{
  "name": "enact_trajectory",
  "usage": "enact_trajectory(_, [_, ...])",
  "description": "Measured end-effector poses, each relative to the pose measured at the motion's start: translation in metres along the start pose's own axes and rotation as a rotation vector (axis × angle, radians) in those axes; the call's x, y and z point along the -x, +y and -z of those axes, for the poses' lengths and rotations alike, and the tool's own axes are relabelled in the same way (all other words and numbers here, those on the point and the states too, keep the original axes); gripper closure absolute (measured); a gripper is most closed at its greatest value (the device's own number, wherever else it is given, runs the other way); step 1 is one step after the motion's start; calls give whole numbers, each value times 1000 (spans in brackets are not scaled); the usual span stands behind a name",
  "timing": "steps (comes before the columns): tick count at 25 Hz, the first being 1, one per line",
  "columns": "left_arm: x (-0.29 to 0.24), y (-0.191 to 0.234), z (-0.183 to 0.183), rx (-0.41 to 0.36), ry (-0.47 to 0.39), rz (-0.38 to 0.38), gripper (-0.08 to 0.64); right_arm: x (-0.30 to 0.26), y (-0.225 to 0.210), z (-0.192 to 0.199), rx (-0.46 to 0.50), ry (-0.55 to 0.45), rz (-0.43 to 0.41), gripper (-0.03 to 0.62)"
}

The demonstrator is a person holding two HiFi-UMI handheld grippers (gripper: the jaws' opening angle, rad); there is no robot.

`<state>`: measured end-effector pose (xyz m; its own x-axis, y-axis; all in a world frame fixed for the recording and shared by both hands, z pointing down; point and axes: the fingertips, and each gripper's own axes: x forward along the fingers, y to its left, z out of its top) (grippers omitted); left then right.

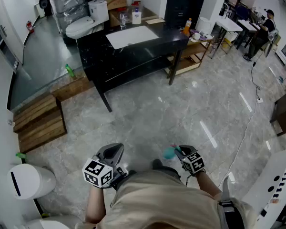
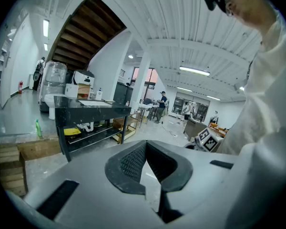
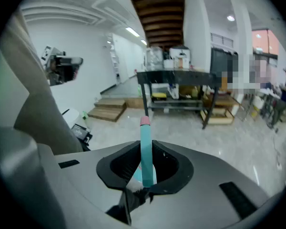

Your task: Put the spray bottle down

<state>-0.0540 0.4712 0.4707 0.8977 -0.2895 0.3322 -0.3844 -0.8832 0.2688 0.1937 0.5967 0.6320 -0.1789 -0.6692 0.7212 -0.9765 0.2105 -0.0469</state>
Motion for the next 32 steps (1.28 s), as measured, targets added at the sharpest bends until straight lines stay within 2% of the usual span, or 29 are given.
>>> enact_trajectory(4, [-6, 11, -9, 10, -28, 4, 549, 22, 41, -114, 165, -254, -99, 511])
enact_trajectory(6, [-7, 13, -10, 17, -30, -8, 549, 33, 61, -149, 227, -328, -155, 511])
enact_trajectory(9, [-7, 12, -13, 16, -39, -18, 549, 46, 85, -181, 297, -398, -218, 510])
enact_trajectory(12, [-5, 12, -13, 19, -39, -32, 549, 53, 95, -197, 323, -449, -252, 511])
enact_trajectory(17, [-4, 11, -16, 23, -32, -67, 549, 52, 93, -208, 323, -469, -297, 515])
enact_trajectory(29, [-37, -6, -37, -7, -20, -122, 549, 62, 61, -232, 289, -562, -424, 520])
enact_trajectory(32, [-49, -9, -42, -12, -23, -142, 549, 63, 50, -238, 270, -592, -482, 520])
